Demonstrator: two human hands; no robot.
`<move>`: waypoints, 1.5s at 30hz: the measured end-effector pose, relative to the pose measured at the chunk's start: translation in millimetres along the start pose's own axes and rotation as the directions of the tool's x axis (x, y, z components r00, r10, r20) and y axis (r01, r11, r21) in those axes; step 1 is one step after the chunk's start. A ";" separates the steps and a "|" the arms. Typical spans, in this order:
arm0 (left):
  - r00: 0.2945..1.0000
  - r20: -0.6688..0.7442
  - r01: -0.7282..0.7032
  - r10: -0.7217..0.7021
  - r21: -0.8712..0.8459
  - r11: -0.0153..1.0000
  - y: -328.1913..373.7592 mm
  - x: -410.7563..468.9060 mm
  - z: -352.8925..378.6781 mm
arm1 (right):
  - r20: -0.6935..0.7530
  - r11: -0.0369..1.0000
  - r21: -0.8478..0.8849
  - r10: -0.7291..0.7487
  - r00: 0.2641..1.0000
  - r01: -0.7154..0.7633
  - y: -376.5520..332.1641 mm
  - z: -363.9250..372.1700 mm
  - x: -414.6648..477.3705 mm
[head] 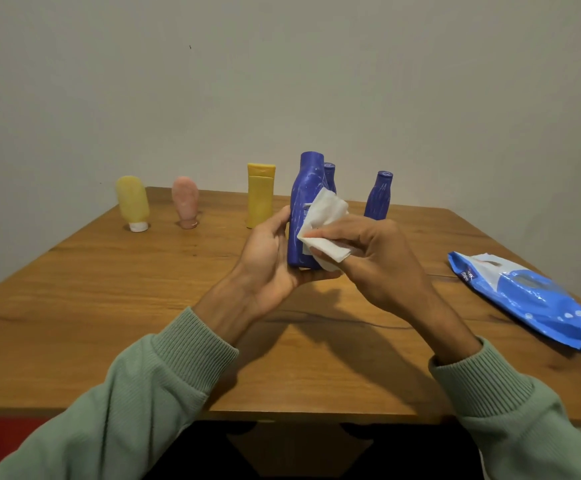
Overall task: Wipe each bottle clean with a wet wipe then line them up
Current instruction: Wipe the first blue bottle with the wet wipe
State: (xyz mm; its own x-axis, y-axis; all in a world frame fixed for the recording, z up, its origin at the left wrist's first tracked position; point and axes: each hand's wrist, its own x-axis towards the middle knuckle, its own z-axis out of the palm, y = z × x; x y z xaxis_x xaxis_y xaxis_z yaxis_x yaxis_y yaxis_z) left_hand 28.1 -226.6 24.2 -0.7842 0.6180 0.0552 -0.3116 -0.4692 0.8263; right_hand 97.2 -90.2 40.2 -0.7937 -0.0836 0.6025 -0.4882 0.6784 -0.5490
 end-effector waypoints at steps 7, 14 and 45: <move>0.999 0.005 0.036 -0.035 -0.074 0.997 -1.1 0.0 -1.4 | -0.033 0.996 -0.088 -0.013 0.999 0.010 -0.3 0.6 2.4; 1.000 -0.027 0.010 -0.012 -0.084 0.996 -0.5 -5.1 4.2 | -0.025 0.998 -0.046 -0.043 0.999 0.042 -4.8 8.3 2.0; 0.996 -0.050 -0.071 0.073 0.042 0.997 -20.4 -6.2 17.9 | -0.369 0.973 -0.218 -0.154 0.917 0.076 -10.4 15.7 16.8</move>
State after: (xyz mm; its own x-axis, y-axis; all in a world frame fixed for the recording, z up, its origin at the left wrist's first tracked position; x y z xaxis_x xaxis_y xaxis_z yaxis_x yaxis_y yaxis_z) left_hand 49.0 -209.6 17.0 -0.8309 0.5496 0.0870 -0.2324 -0.4848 0.8432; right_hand 83.2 -110.1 47.0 -0.5185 0.0880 0.8505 -0.4563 0.8127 -0.3623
